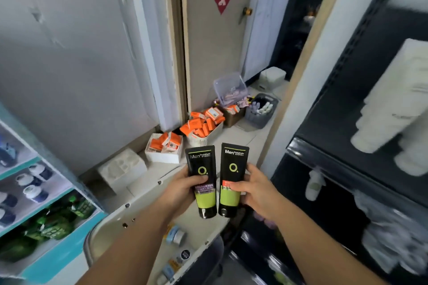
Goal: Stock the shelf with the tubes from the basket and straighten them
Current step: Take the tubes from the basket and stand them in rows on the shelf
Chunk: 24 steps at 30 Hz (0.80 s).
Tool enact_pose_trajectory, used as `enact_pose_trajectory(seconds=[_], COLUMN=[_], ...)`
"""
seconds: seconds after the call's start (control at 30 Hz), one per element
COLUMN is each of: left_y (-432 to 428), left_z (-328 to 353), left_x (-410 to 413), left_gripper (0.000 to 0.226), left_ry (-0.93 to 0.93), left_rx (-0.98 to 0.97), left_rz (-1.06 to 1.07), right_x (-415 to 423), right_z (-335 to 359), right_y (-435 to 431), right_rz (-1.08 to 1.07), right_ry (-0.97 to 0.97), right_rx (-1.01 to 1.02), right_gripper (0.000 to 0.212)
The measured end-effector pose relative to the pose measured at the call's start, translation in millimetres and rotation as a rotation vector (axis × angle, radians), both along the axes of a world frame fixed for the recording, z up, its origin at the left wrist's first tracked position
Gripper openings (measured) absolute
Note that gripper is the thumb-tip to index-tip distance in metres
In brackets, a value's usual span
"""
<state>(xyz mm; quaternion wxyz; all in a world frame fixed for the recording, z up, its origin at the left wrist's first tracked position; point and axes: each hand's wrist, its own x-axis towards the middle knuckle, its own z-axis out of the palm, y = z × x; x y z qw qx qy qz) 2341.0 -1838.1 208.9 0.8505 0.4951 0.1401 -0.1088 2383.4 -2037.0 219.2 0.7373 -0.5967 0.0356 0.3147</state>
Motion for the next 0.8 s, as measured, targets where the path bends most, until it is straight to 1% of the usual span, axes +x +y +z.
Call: enact_pose_trajectory(seconds=[0.07, 0.17, 0.23, 0.3, 0.47, 0.6, 0.8], left_y=[-25.4, -55.3, -96.9, -138.7, -236.2, -311.7, -406.8], left_z=[12.7, 20.6, 30.8, 39.4, 54.0, 66.0, 90.0], left_x=[1.2, 0.7, -8.5, -21.2, -64.7, -102.5, -145.9], left_gripper=[0.058, 0.052, 0.046, 0.041, 0.051, 0.038, 0.036], left_ry=[-0.054, -0.092, -0.119, -0.155, -0.150, -0.180, -0.241], left_rx=[0.006, 0.011, 0.031, 0.045, 0.081, 0.116, 0.161], left_rz=[-0.068, -0.111, -0.173, -0.236, -0.342, -0.434, -0.598], right_x=[-10.9, -26.7, -47.0, -68.9, -135.0, -189.8, -263.6], right_z=[11.4, 24.7, 35.4, 41.8, 52.6, 60.1, 78.9], right_y=[-28.4, -59.5, -100.0, -140.9, -240.6, -311.7, -397.3], right_rz=[-0.036, -0.074, -0.134, -0.186, -0.281, -0.360, -0.537], right_ry=[-0.064, -0.148, -0.196, -0.207, -0.234, -0.281, -0.292], right_rx=[-0.017, -0.065, -0.084, -0.092, -0.107, -0.113, -0.113], right_gripper=[0.059, 0.059, 0.059, 0.060, 0.062, 0.065, 0.060])
